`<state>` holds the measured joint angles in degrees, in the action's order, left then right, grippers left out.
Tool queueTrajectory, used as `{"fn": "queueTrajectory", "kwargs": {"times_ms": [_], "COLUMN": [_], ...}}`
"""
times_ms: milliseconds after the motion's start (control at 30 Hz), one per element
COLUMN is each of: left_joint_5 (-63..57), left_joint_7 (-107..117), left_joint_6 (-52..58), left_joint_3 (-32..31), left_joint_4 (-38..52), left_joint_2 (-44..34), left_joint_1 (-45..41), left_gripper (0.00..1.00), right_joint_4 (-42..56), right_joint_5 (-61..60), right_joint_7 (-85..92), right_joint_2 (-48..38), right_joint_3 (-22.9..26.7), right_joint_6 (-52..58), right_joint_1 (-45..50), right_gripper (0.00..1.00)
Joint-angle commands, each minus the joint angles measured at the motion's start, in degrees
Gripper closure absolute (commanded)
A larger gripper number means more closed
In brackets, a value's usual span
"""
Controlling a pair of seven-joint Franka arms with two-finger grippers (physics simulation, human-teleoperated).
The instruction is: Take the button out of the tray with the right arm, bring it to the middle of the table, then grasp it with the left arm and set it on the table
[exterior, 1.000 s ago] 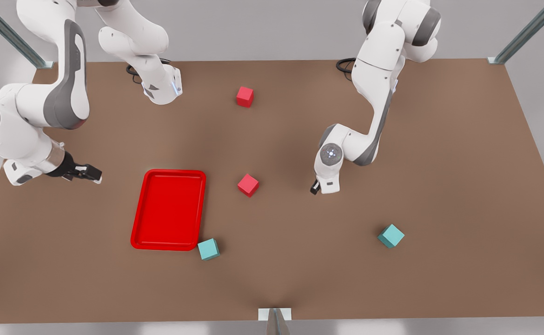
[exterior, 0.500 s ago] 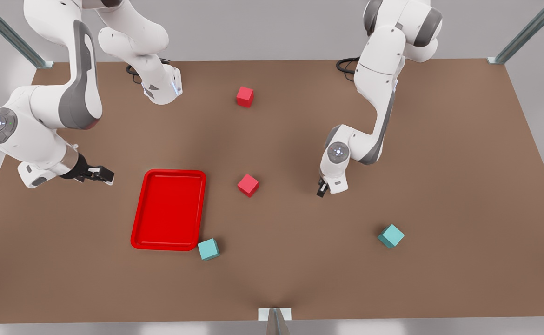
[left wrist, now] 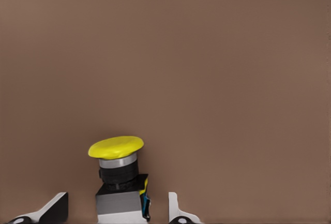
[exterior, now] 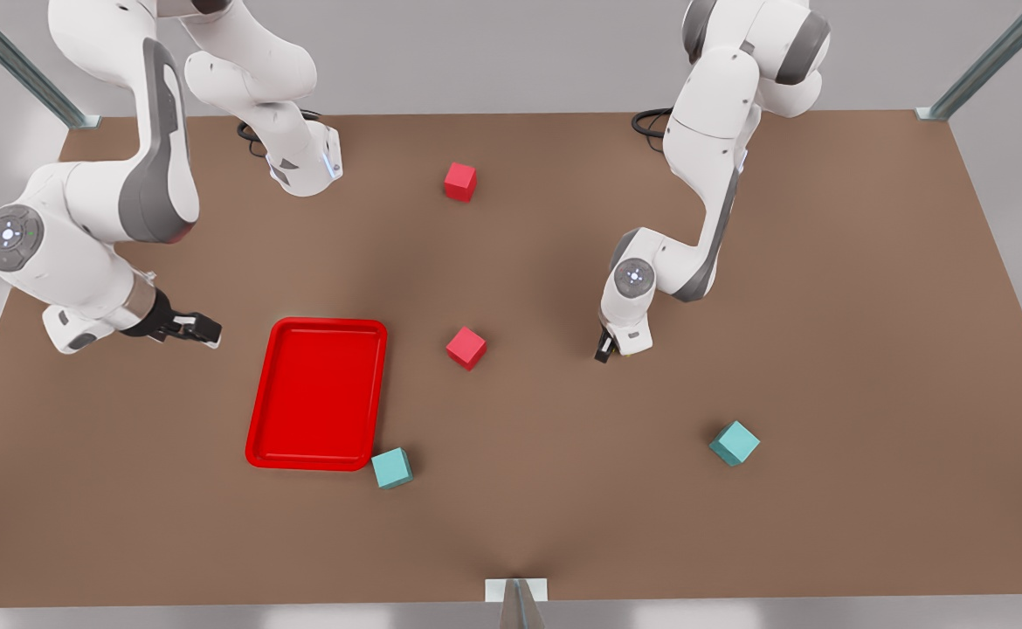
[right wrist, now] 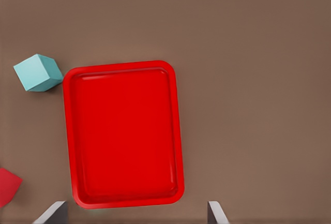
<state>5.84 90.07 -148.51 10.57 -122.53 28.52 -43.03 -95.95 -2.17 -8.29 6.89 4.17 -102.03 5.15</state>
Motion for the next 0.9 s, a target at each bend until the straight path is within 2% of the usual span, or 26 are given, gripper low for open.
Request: {"fn": "queueTrajectory", "kwargs": {"times_ms": [0, 67, 167, 233, 533, 567, 600, 633, 667, 867], "left_joint_5": [0.0, 0.0, 0.0, 0.0, -0.3, -0.3, -0.4, -0.5, -0.9, -0.9], "left_joint_7": [0.9, 0.9, 0.9, 0.9, -0.9, -0.9, -0.9, -0.9, -0.9, -0.5], "left_joint_6": [-0.6, -0.6, -0.6, -0.5, 1.6, 1.5, 1.3, 1.2, 1.0, 0.8], "left_joint_3": [0.1, 0.1, 0.1, 0.1, 0.7, 1.2, 1.4, 1.4, 1.4, 1.2], "left_joint_4": [0.0, 0.0, 0.0, 0.1, 1.0, 1.1, 1.1, 1.1, 1.1, 1.6], "left_joint_2": [0.0, 0.0, 0.0, 0.0, -1.0, -0.7, -0.5, -0.4, -0.3, 0.1], "left_joint_1": [0.1, 0.1, 0.1, 0.1, 1.1, 1.1, 1.1, 1.1, 1.1, 1.0], "left_gripper": [0.08, 0.12, 0.36, 0.45, 0.47, 0.45, 0.36, 0.21, 0.01, 0.0], "right_joint_4": [0.0, 0.0, 0.1, 0.1, 0.5, 0.5, 0.5, 0.5, 0.5, 0.5], "right_joint_5": [0.0, 0.0, 0.0, 0.0, 0.0, 0.0, 0.0, -0.1, 0.0, -0.1], "right_joint_7": [-1.4, -1.4, -1.4, -1.4, -1.6, -1.6, -1.6, -1.7, -1.7, -1.8], "right_joint_2": [0.1, 0.1, 0.1, 0.2, 0.4, 0.3, 0.4, 0.4, 0.4, 0.4], "right_joint_3": [0.0, 0.1, 0.1, 0.1, 0.1, 0.1, 0.1, 0.1, 0.1, 0.1], "right_joint_6": [-0.1, -0.1, -0.1, -0.1, -0.1, -0.1, -0.1, -0.1, -0.1, -0.1], "right_joint_1": [-0.3, -0.4, -0.3, -0.3, -0.3, -0.3, -0.3, -0.3, -0.3, -0.2], "right_gripper": [0.0, 0.0, 0.0, 0.0, 0.0, 0.0, 0.0, 0.0, 0.0, 0.0]}}
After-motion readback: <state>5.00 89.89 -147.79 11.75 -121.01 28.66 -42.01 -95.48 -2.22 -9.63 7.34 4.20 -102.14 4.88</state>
